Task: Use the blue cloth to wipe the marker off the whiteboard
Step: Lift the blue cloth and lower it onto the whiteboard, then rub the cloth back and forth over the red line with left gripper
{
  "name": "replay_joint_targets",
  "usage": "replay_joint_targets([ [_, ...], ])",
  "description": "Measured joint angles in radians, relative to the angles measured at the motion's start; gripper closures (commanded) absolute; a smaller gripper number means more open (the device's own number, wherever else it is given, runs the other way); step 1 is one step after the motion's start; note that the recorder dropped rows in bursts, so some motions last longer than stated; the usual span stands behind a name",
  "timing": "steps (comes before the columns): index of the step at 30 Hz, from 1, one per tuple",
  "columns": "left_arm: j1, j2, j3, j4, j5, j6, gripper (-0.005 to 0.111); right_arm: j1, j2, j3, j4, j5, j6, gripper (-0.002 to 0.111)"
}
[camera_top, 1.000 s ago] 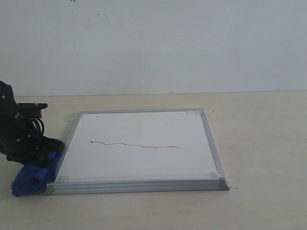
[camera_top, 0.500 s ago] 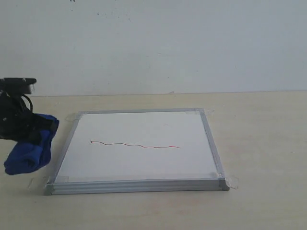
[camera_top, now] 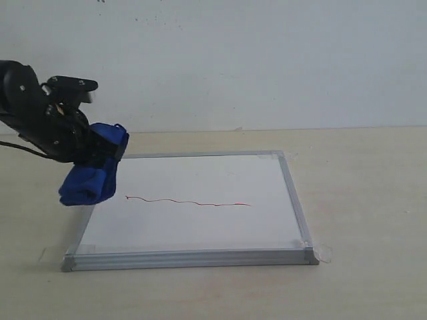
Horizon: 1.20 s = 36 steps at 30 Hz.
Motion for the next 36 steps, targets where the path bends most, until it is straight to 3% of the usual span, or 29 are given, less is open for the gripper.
replay_joint_targets([
  [9,-0.015,0.255,-0.172,0.117,0.060,0.012,0.103,0.000,0.000,0.000,0.000,0.000,0.000,0.108],
  [18,-0.236,0.284,-0.196,0.099,0.090,0.063,0.103,0.000,0.000,0.000,0.000,0.000,0.000,0.108],
  [22,-0.273,0.284,-0.196,0.083,0.097,0.086,0.103,0.000,0.000,0.000,0.000,0.000,0.000,0.108],
  [27,-0.216,0.289,-0.196,0.060,0.091,0.044,0.103,0.000,0.000,0.000,0.000,0.000,0.000,0.108],
  [33,-0.059,0.296,-0.200,0.095,0.077,-0.047,0.103,0.000,0.000,0.000,0.000,0.000,0.000,0.108],
  [36,-0.029,0.296,-0.201,0.097,0.075,-0.056,0.103,0.000,0.000,0.000,0.000,0.000,0.000,0.108],
])
